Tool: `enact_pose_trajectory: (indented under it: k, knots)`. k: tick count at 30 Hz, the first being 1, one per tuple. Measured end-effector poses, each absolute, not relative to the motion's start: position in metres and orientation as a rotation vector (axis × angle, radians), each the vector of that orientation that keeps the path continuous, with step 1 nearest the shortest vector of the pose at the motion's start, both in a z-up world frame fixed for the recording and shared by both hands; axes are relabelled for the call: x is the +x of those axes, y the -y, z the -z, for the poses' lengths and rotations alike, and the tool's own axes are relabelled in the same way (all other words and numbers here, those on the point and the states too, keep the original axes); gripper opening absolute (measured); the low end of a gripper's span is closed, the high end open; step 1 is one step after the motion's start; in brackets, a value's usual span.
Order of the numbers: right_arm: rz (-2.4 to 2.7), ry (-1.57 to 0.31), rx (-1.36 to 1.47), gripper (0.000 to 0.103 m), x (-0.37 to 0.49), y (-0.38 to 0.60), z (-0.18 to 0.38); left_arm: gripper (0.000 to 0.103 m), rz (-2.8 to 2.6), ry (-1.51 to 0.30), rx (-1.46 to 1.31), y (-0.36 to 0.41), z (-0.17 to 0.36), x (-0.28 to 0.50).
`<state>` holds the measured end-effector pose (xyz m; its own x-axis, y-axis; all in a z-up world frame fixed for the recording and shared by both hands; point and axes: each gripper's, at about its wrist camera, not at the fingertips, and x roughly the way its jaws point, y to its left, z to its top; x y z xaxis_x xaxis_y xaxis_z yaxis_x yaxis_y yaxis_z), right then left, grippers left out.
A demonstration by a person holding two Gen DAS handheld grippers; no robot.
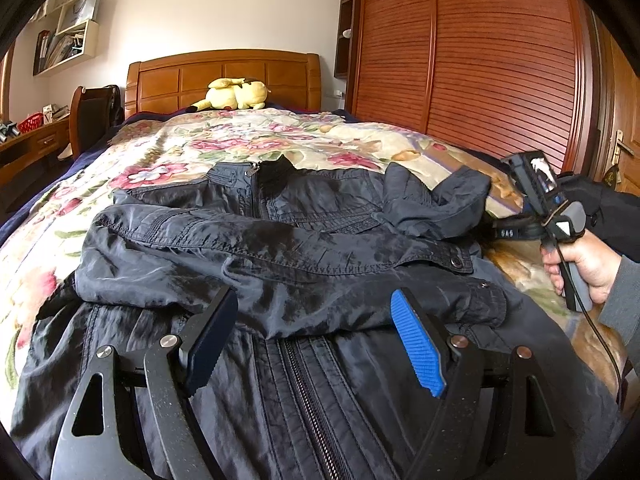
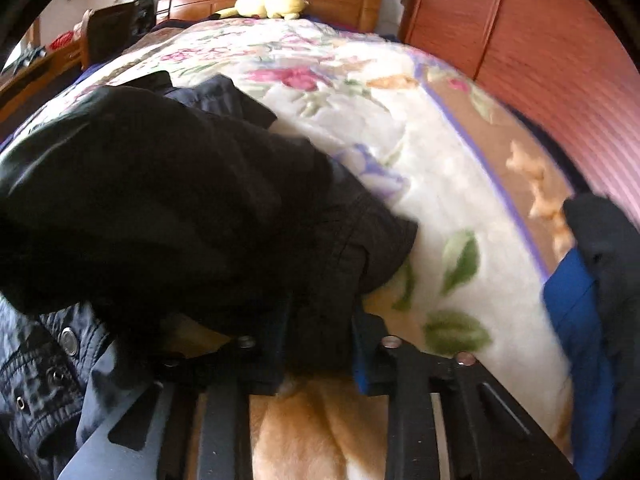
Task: Fold large clothes
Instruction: 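Lift the sleeve with the right gripper and fold it across the jacket body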
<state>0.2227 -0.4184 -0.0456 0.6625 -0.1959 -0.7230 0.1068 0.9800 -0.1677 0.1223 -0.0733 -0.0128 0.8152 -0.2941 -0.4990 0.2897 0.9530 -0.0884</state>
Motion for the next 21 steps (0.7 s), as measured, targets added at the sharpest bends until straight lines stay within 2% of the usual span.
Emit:
enact_pose_trajectory:
  k: [11,21]
  knots:
    - [0.224,-0.506,-0.188,0.017,0.172,0.386,-0.066,0.08,0.281,-0.506,0.026,0.041,-0.003,0.094]
    - [0.073,-0.344,-0.319,0.016,0.139,0.281,-0.121,0.08,0.228,-0.47,0.022,0.0,-0.015,0.078]
